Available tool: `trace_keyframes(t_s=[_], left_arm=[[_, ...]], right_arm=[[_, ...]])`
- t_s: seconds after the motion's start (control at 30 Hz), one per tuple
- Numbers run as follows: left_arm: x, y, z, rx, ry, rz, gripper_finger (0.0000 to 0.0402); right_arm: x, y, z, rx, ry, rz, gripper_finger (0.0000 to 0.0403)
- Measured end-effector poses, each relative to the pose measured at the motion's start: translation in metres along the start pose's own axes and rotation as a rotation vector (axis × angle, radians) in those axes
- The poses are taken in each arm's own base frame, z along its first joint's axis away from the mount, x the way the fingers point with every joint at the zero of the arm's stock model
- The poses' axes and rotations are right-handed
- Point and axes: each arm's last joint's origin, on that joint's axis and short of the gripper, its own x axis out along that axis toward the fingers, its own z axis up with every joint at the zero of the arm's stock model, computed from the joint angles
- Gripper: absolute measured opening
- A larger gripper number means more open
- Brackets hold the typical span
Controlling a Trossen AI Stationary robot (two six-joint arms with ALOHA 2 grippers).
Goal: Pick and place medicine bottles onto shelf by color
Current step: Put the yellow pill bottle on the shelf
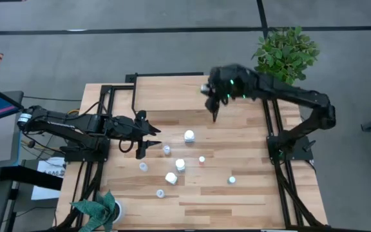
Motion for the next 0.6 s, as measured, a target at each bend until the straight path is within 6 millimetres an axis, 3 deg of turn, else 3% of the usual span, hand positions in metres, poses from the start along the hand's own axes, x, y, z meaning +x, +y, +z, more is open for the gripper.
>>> trace_keyframes(t_s=[0.23,0.47,0.6], left_arm=[[0.000,0.000,0.000,0.002,0.000,0.001,0.0203],[0.000,0.000,0.000,0.001,0.001,0.001,0.0203],[0.000,0.000,0.000,0.001,0.001,0.001,0.0203]], right_arm=[[0.054,-0.043,0.021,-0.030,0.183,-0.122,0.0114],[0.115,-0.081,0.016,-0.020,0.442,-0.082,0.0121],[0.138,-0.097,0.012,0.002,0.511,-0.100,0.0120]])
